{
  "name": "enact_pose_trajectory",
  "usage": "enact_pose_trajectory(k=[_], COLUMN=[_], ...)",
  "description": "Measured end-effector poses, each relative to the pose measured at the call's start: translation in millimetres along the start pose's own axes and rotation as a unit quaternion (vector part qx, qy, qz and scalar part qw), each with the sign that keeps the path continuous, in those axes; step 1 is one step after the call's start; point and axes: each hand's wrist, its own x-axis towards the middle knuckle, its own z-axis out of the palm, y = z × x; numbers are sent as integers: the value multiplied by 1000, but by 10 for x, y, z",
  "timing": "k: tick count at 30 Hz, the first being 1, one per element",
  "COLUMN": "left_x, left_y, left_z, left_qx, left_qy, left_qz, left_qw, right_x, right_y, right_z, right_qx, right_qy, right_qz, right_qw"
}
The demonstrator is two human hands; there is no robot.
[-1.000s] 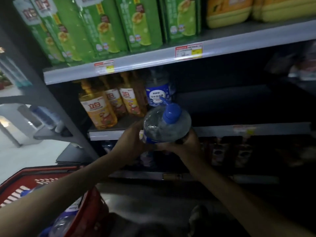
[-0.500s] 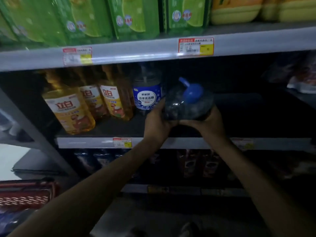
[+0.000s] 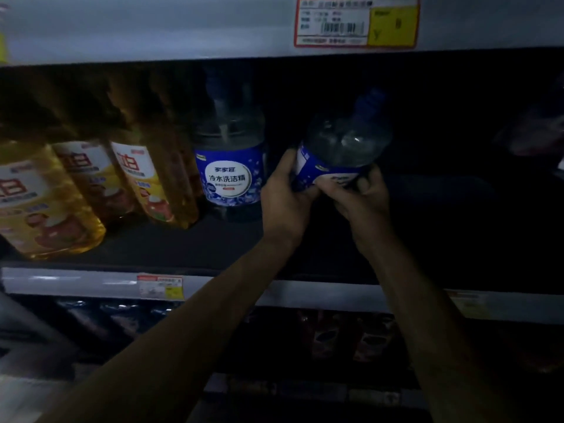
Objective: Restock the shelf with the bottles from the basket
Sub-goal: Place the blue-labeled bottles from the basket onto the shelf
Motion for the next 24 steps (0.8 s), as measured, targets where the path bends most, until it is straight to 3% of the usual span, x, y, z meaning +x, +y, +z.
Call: enact_pose_trajectory(k=[11,18,24], left_x=[172,161,131], left_y=[-190,-308,-282], left_z=[267,298,303], left_qx=[-48,-26,4], left_qy=[89,104,84], left_qz=[-83,-96,-126], left_qw=[991,990,988], right_x=[285,409,474], right_y=[27,-32,120], right_z=[79,136,232], right_qx=[-14,-22,-94], right_qy=[-3,33,43], right_qz=[63,123,128], right_qw=[998,992,986])
